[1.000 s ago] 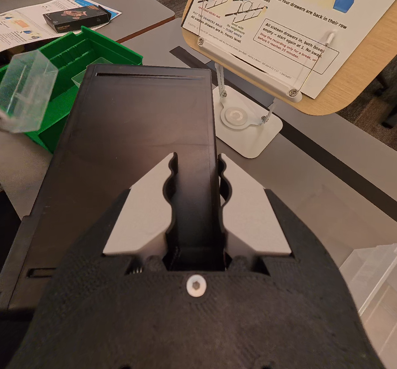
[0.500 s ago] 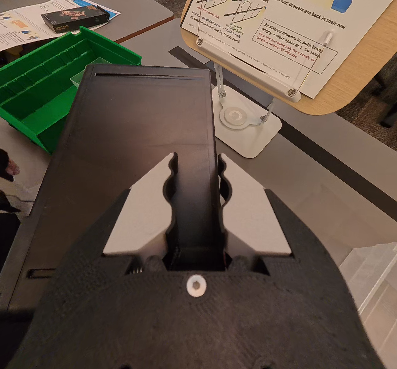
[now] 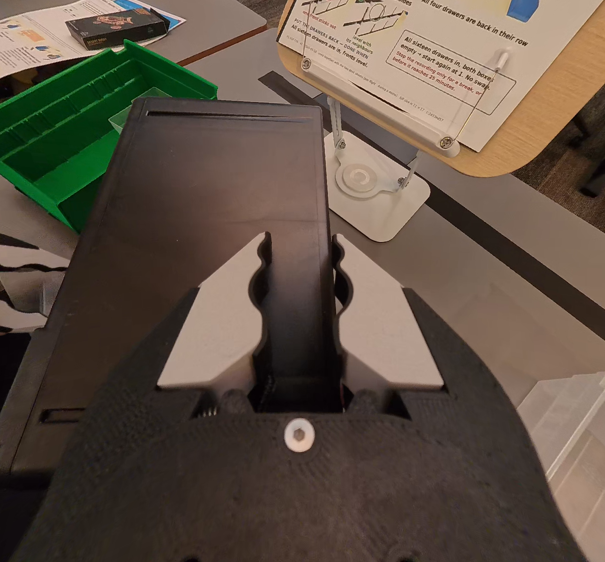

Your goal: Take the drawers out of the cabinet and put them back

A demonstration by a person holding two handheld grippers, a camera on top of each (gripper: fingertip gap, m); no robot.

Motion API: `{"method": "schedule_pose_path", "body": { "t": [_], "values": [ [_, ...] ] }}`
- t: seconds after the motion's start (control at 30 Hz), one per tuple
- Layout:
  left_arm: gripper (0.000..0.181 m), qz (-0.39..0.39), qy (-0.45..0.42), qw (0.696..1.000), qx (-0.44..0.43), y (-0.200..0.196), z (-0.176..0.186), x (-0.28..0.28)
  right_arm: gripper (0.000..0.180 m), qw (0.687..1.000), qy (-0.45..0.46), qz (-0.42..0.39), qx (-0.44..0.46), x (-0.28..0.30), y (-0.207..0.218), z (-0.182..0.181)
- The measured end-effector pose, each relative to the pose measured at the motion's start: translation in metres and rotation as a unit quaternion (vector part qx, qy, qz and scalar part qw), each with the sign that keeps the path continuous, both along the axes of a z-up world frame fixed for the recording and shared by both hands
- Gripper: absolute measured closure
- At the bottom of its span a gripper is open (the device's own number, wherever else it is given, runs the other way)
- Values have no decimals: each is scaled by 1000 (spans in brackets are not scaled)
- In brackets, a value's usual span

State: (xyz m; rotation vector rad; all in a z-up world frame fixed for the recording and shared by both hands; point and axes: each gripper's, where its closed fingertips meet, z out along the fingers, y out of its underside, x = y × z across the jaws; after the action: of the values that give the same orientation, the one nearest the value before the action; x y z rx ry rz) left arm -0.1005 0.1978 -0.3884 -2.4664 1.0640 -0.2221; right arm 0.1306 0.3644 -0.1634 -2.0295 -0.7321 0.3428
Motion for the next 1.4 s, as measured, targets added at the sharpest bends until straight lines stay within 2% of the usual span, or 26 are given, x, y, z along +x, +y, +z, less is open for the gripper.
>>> {"method": "schedule_pose_path", "body": {
  "t": [0.03, 0.1, 0.2, 0.3, 0.37, 0.47, 0.6, 0.9, 1.03, 1.33, 1.4],
  "values": [
    [110, -8, 0, 1000, 4, 1, 0, 3, 145, 1000, 0, 0, 0, 0, 0, 0],
    [113, -13, 11, 1000, 10, 4, 0, 1, 145, 1000, 0, 0, 0, 0, 0, 0],
    [114, -26, -1, 999, 26, 5, 13, 1, 145, 1000, 1, 1, 0, 0, 0, 0],
    [115, -64, -18, 998, 5, -10, 30, 7, 145, 1000, 1, 2, 1, 0, 0, 0],
    [115, -116, -33, 993, 4, -24, 47, 20, 145, 1000, 1, 3, 1, 0, 0, 0],
    [115, -152, -61, 986, -25, -41, 70, 42, 145, 1000, 1, 3, 0, 0, 0, 0],
    [115, -196, -51, 978, -54, -55, 77, 68, 145, 1000, 1, 3, 0, 0, 0, 0],
    [115, -192, -68, 976, -79, -44, 83, 100, 145, 1000, 2, 4, 0, -1, 0, 0],
    [116, -181, -78, 979, -60, -35, 91, 107, 145, 1000, 2, 6, 0, -1, 0, 0],
    [114, -152, -133, 979, 11, -20, 74, 141, 145, 1000, 1, 7, 1, -1, 0, 0],
    [108, -163, -128, 978, 22, -22, 73, 144, 145, 1000, 2, 6, 2, -1, 0, 0]
  ]
}}
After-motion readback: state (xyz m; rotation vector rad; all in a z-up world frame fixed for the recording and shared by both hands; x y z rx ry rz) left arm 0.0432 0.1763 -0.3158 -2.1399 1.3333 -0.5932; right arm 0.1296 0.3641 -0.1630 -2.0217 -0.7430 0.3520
